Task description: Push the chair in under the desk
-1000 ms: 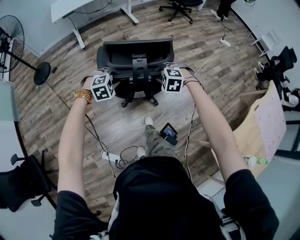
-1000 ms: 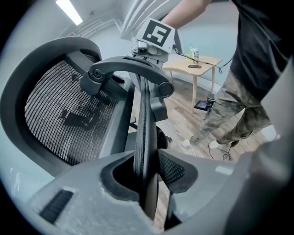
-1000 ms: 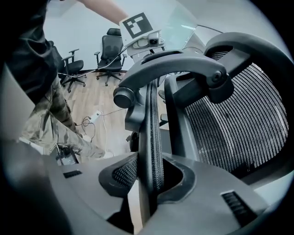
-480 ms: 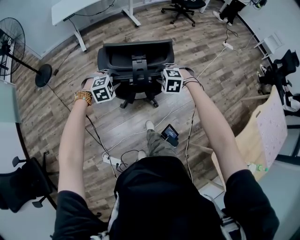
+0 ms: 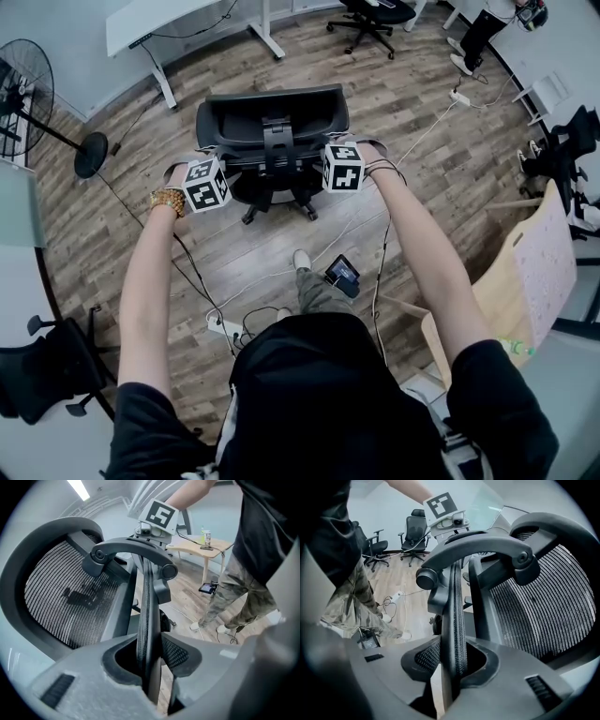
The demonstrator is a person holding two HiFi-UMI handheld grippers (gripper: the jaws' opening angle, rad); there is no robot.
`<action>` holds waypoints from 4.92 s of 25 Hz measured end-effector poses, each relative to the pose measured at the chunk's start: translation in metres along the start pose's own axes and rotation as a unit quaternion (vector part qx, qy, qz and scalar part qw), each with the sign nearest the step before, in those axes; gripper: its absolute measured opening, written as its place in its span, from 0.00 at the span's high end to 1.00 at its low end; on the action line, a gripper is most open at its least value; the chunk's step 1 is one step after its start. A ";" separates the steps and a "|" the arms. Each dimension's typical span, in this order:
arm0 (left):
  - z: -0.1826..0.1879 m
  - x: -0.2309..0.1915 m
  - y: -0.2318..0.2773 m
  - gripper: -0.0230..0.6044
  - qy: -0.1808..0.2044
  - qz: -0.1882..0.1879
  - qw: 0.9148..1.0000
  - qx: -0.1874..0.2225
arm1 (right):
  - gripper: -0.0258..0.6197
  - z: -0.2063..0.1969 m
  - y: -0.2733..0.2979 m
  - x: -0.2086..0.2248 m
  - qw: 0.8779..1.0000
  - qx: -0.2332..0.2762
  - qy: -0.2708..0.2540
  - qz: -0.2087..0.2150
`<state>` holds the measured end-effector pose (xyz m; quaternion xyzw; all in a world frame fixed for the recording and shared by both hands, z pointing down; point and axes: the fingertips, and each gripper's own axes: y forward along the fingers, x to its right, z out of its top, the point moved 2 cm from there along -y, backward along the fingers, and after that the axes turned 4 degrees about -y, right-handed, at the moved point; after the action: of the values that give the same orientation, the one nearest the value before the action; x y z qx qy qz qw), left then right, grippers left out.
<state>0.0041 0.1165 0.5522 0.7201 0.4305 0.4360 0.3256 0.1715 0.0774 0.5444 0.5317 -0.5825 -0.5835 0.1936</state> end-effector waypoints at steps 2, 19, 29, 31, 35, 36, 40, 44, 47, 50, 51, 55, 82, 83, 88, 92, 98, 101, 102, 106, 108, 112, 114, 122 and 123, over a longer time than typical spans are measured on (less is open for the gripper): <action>0.000 -0.004 0.002 0.76 -0.002 0.000 1.000 -0.001 | 0.80 -0.002 0.002 0.004 1.000 0.000 -0.001 0.001; 0.002 -0.052 0.022 0.76 -0.022 0.013 1.000 -0.012 | 0.80 -0.026 0.019 0.056 1.000 0.006 -0.023 0.002; -0.001 -0.096 0.041 0.75 -0.037 0.024 0.999 -0.018 | 0.80 -0.043 0.037 0.104 0.999 0.012 -0.040 0.004; -0.004 -0.109 0.042 0.75 -0.043 0.023 0.999 -0.019 | 0.81 -0.044 0.040 0.117 0.999 0.013 -0.044 0.004; -0.007 -0.130 0.044 0.75 -0.051 0.021 0.998 -0.023 | 0.81 -0.046 0.045 0.139 0.999 0.013 -0.049 0.007; -0.008 -0.130 0.045 0.75 -0.054 0.020 0.998 -0.025 | 0.81 -0.046 0.046 0.140 0.999 0.014 -0.049 0.009; -0.010 -0.131 0.049 0.75 -0.064 0.015 0.997 -0.030 | 0.81 -0.047 0.050 0.143 0.998 0.017 -0.053 0.011; -0.011 -0.136 0.051 0.75 -0.065 0.021 0.997 -0.034 | 0.81 -0.047 0.051 0.149 0.998 0.021 -0.058 0.006; -0.013 -0.137 0.053 0.75 -0.066 0.025 0.997 -0.037 | 0.81 -0.046 0.054 0.151 0.998 0.022 -0.063 0.004; -0.013 -0.138 0.054 0.75 -0.064 0.029 0.997 -0.035 | 0.81 -0.047 0.055 0.153 0.997 0.023 -0.069 -0.001; -0.013 -0.138 0.056 0.75 -0.064 0.030 0.997 -0.034 | 0.81 -0.048 0.056 0.153 0.997 0.023 -0.070 -0.002; -0.014 -0.140 0.058 0.75 -0.063 0.032 0.997 -0.034 | 0.81 -0.049 0.059 0.154 0.997 0.023 -0.071 -0.003; -0.029 -0.196 0.070 0.75 -0.062 0.041 0.997 -0.033 | 0.82 -0.058 0.084 0.212 0.997 0.005 -0.071 0.010; -0.030 -0.199 0.070 0.75 -0.062 0.041 0.997 -0.034 | 0.82 -0.059 0.086 0.215 0.997 0.004 -0.071 0.010; -0.035 -0.214 0.074 0.75 -0.062 0.043 0.997 -0.033 | 0.82 -0.060 0.093 0.232 0.997 0.003 -0.073 0.010; -0.040 -0.232 0.078 0.75 -0.064 0.044 0.996 -0.035 | 0.82 -0.062 0.099 0.249 0.997 0.003 -0.074 0.012; -0.049 -0.254 0.082 0.75 -0.067 0.044 0.996 -0.038 | 0.82 -0.060 0.110 0.273 0.997 0.003 -0.077 0.011; -0.053 -0.264 0.086 0.75 -0.069 0.046 0.996 -0.038 | 0.82 -0.062 0.116 0.284 0.997 0.002 -0.078 0.009; -0.054 -0.268 0.087 0.75 -0.068 0.046 0.996 -0.038 | 0.82 -0.063 0.118 0.288 0.997 0.002 -0.079 0.009; -0.061 -0.282 0.088 0.75 -0.067 0.047 0.996 -0.035 | 0.82 -0.060 0.123 0.302 0.997 0.000 -0.078 0.015; -0.065 -0.288 0.089 0.75 -0.067 0.047 0.996 -0.035 | 0.82 -0.059 0.126 0.309 0.997 -0.001 -0.077 0.017; -0.073 -0.299 0.090 0.75 -0.060 0.054 0.996 -0.034 | 0.82 -0.055 0.133 0.318 0.997 -0.005 -0.073 0.016; -0.079 -0.304 0.090 0.75 -0.055 0.055 0.996 -0.032 | 0.82 -0.051 0.137 0.323 0.997 -0.008 -0.071 0.016; -0.102 -0.331 0.090 0.75 -0.037 0.061 0.997 -0.025 | 0.82 -0.038 0.152 0.347 0.998 -0.014 -0.059 0.021; -0.104 -0.333 0.090 0.75 -0.036 0.062 0.997 -0.025 | 0.82 -0.037 0.153 0.349 0.998 -0.014 -0.059 0.021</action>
<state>-0.1433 -0.2125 0.5550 0.7524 0.3622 0.4396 0.3309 0.0165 -0.2733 0.5513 0.4817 -0.5954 -0.6177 0.1785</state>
